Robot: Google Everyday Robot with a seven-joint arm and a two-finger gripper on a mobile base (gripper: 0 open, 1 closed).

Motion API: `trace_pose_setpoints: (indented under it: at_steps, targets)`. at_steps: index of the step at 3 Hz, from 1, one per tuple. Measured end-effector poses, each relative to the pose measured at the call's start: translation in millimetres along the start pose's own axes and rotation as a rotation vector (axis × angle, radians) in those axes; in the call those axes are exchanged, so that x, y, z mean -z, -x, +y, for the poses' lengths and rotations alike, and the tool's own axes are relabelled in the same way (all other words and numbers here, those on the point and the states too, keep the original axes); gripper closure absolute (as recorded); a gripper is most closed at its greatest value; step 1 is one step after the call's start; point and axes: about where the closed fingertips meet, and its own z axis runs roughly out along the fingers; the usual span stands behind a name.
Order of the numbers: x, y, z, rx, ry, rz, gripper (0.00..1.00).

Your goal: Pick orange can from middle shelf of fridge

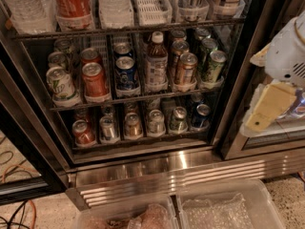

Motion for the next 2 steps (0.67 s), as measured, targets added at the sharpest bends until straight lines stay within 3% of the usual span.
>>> trace_pose_setpoints:
  at_steps: [2]
  targets:
    - [-62,32,24,-0.193,0.033,-0.16,0.0]
